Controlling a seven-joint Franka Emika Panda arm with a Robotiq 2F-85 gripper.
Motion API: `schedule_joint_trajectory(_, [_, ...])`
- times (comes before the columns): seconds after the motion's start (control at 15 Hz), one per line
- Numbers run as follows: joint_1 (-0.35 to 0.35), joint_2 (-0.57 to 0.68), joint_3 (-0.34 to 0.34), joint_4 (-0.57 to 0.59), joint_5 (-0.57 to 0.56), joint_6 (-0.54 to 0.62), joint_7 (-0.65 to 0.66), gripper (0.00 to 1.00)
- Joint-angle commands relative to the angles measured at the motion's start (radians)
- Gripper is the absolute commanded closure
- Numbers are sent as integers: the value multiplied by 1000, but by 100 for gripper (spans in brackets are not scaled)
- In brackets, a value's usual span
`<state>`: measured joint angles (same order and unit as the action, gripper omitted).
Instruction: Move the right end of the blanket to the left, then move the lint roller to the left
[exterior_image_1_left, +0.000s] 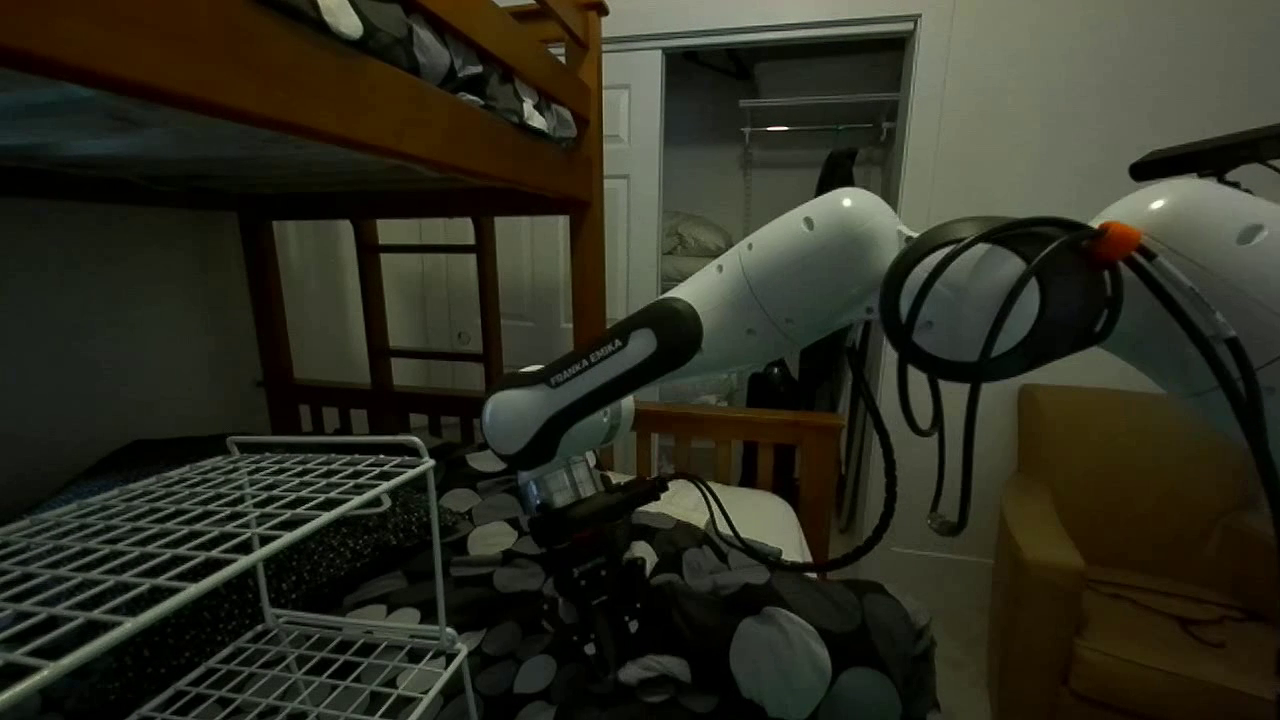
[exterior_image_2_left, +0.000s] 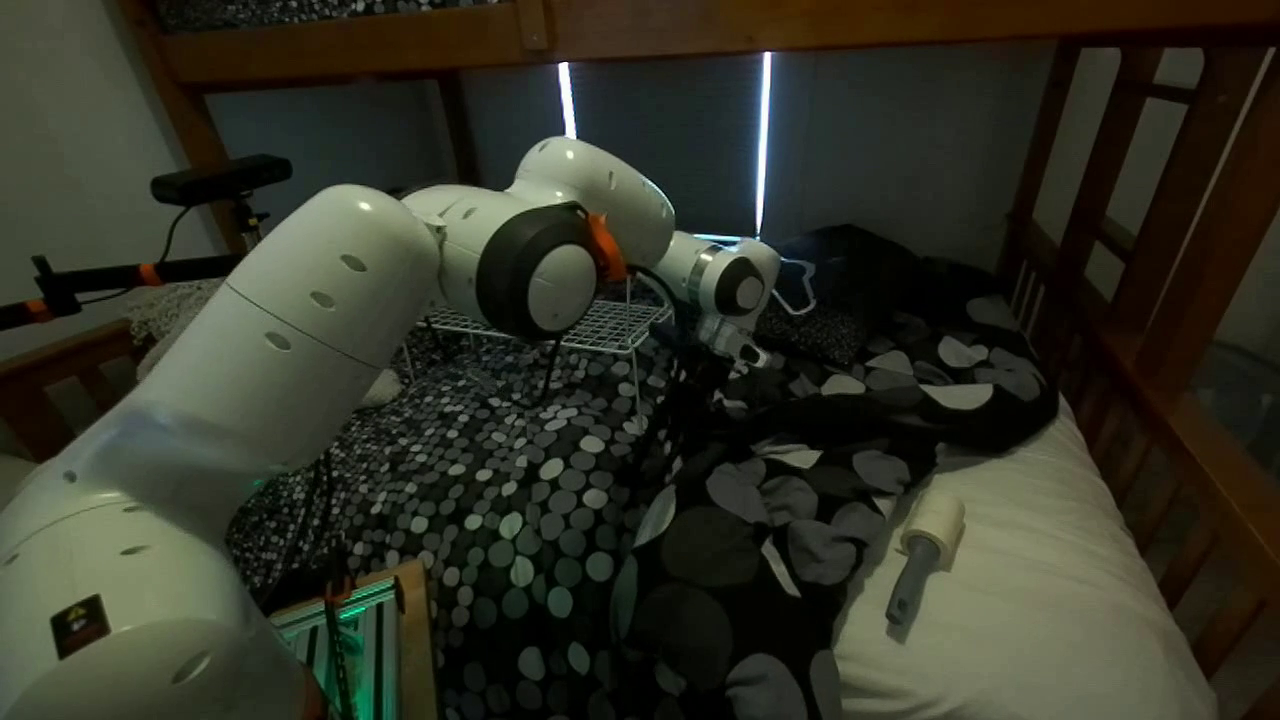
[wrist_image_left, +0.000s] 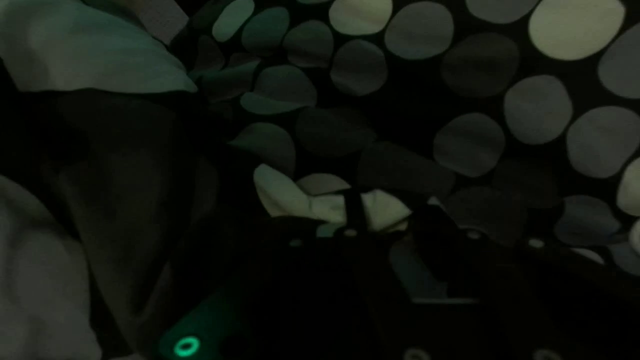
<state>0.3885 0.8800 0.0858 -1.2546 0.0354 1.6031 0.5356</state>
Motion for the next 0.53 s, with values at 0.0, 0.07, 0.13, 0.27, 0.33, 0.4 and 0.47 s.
schedule_joint_trajectory(0.0, [-17, -151, 41, -138, 59, 112, -28, 33])
schedule_joint_trajectory(0.07, [-23, -187, 48, -164, 70, 146, -39, 25])
schedule_joint_trajectory(0.13, [-25, -217, 55, -183, 84, 168, -42, 16])
schedule_joint_trajectory(0.27, [-25, -279, 48, -223, 88, 220, -57, 2])
schedule_joint_trajectory(0.33, [-24, -308, 35, -241, 63, 232, -66, 0])
schedule_joint_trajectory(0.4, [-18, -335, 21, -259, 29, 237, -64, 0])
schedule_joint_trajectory(0.47, [-21, -358, 8, -271, -10, 220, -80, 0])
